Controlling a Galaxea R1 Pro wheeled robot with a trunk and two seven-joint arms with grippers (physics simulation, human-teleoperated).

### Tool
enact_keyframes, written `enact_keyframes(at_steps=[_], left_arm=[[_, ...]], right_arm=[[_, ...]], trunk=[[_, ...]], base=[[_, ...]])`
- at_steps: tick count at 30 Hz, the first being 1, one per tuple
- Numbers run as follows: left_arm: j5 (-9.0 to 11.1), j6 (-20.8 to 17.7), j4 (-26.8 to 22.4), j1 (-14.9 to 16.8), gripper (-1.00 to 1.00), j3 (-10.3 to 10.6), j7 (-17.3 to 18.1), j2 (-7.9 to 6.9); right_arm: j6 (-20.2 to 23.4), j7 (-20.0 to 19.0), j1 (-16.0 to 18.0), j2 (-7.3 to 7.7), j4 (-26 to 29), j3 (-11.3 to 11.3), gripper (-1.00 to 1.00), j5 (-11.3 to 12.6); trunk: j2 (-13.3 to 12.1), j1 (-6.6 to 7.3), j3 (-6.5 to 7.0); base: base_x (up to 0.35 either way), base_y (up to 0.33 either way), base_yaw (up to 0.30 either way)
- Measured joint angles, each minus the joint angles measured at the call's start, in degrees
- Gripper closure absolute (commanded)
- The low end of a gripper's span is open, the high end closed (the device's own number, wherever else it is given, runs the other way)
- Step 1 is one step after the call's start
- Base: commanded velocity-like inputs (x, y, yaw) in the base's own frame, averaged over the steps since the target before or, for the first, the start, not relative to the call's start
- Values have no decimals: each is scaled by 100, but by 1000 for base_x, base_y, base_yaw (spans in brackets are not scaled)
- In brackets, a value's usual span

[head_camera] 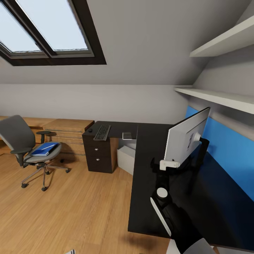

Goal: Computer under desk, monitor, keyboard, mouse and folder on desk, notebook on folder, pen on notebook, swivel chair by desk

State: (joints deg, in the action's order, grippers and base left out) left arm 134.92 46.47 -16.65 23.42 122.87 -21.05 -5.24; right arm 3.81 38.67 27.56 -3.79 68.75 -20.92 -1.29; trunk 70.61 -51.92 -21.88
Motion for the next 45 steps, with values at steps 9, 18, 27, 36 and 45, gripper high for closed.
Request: enact_keyframes(at_steps=[9, 18, 27, 36, 45], left_arm=[[0, -2, 0, 0, -100, 0, -7, 0], [0, -8, 0, 2, -100, 0, -2, 0], [-3, -10, 0, -2, -100, 2, 8, 9], [-4, -10, 0, -3, -100, 2, 16, 9], [-6, -8, 0, 0, -100, 2, 16, 9]], right_arm=[[-138, 249, 0, -4, -16, -22, -100, -28], [-112, 280, 274, -9, -691, 6, -100, -12], [-111, 280, 916, -31, -1432, 15, -100, 15], [-105, 299, 1061, -35, -1567, 101, -100, 22], [-82, 314, 1215, -36, -1723, 576, -100, 26]], trunk=[[0, 0, 2], [0, 0, 2], [0, 0, 2], [0, 0, 2], [0, 0, 2]], base=[[0, 0, 0], [0, 0, 0], [0, 0, 0], [0, 0, 0], [0, 0, 0]])
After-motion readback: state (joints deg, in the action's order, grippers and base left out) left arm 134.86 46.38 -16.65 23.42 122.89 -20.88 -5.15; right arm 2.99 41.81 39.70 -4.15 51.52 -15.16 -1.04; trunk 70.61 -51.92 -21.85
